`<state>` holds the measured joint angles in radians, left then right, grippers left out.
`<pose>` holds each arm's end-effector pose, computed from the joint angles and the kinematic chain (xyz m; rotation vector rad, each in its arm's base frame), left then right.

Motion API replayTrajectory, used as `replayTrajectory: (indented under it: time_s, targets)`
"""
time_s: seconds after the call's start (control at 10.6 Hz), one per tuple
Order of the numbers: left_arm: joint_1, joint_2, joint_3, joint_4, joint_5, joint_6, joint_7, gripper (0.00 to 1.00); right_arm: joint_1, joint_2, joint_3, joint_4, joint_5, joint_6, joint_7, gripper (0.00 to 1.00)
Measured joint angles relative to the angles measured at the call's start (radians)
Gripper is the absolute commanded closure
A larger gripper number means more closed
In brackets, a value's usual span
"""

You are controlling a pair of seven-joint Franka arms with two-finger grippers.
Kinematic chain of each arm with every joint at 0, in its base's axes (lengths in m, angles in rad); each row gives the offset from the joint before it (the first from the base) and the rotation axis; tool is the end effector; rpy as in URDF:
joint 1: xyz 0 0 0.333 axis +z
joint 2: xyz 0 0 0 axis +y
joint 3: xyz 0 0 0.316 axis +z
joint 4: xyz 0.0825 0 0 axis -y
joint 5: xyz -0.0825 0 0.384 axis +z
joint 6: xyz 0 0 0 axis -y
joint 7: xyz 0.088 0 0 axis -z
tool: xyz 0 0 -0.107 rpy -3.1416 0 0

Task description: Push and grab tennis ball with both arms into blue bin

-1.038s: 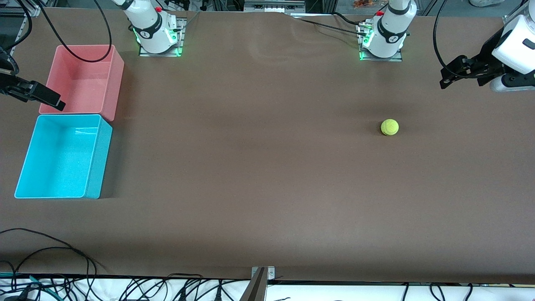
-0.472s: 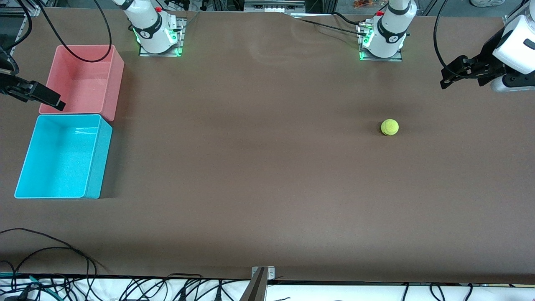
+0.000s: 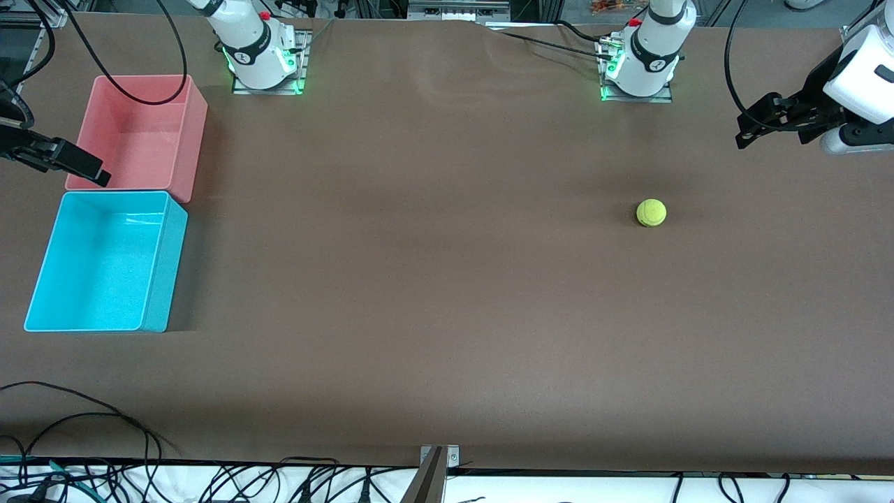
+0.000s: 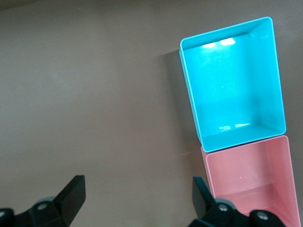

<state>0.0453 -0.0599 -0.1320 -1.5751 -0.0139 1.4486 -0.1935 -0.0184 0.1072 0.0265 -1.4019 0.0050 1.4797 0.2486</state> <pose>0.5208 -0.0492 0.6442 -3.1320 -0.1663 0.1056 0.5788 0.0043 0.6349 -3.1146 0.3759 0.0473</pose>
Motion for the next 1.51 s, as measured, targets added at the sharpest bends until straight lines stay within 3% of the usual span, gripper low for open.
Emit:
replayTrajectory:
  time_s: [1.51]
  targets:
    - [0.007, 0.029, 0.01, 0.0, 0.0, 0.025, 0.0, 0.0, 0.0, 0.004, 0.001, 0.0, -0.001, 0.0, 0.0, 0.0]
